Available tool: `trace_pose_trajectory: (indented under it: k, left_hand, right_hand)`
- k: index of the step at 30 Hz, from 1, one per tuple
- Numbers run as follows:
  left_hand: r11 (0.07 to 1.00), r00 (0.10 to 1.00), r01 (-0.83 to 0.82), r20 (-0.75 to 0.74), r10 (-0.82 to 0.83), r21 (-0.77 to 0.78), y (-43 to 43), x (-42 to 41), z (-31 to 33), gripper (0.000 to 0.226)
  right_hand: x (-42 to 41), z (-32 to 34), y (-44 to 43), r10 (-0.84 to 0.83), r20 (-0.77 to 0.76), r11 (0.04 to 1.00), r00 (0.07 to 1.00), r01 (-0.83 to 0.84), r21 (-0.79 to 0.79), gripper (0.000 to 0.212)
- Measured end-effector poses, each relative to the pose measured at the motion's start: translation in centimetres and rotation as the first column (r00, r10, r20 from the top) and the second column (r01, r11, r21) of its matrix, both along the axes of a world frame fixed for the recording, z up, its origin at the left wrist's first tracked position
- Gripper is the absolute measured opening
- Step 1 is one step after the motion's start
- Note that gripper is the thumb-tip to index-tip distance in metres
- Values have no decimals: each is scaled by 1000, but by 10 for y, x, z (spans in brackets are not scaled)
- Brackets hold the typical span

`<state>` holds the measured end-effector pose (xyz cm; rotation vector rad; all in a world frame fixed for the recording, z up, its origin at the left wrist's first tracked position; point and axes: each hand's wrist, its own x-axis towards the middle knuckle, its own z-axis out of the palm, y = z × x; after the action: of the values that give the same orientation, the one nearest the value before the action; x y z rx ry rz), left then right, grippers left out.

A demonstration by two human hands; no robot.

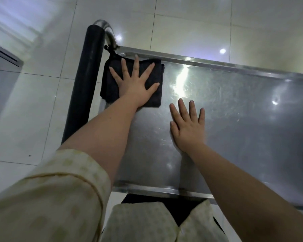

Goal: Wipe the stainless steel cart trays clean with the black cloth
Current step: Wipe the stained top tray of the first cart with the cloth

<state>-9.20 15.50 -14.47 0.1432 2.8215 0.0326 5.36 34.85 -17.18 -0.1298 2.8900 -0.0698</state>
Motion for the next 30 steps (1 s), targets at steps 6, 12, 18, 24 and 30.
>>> trace_pose_trajectory:
  k: [6,12,18,24,30]
  left_hand:
    - [995,998,65,-7,-65,76,-13,69,3,69]
    - [996,1000,21,-5,-20,82,-16,182,-1,69]
    - [997,999,24,-42,-21,76,-14,183,-5,70]
    - [999,1000,5,24,-6,44,-4,159,-2,70]
    - [998,1000,20,5,-20,58,20,55,-2,70]
  right_hand:
    - [-1,4,-2,-12,9,999,1000,12,-31,58]
    - [-4,11,0,-9,56,999,998,12,-52,60]
    - [-13,14,19,-94,67,996,993,93,17,66]
    - [-7,8,23,-138,36,990,990,139,-14,67]
    - [-6,4,24,-129,16,991,992,129,-18,68]
